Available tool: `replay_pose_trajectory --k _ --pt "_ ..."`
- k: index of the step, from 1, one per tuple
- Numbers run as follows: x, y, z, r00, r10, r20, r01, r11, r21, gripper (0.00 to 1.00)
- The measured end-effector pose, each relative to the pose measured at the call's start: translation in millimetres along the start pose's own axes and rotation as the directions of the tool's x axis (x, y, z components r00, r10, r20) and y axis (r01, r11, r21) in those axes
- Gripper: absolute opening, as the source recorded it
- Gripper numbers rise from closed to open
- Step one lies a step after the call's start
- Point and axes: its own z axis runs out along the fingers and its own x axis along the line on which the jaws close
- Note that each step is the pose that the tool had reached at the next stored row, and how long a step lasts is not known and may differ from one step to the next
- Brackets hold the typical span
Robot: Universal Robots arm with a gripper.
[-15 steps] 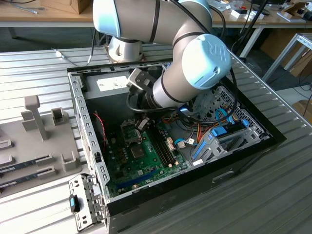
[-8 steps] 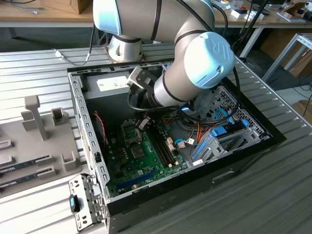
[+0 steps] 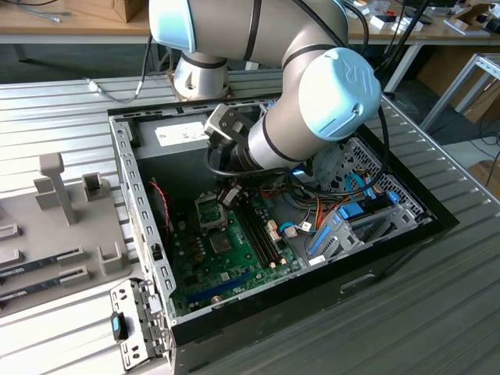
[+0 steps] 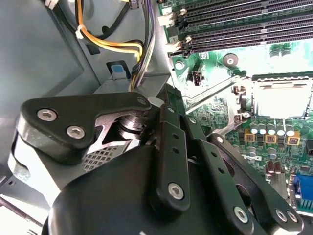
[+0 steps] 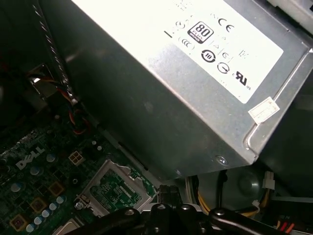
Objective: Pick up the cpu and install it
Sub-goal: 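Close the cpu cover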
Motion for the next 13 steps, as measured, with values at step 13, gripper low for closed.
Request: replay_pose_trajectory --k 13 --pt "4.4 -2.1 -9.5 0.9999 -0.004 0.0115 0.004 0.9999 -0.0131 0.11"
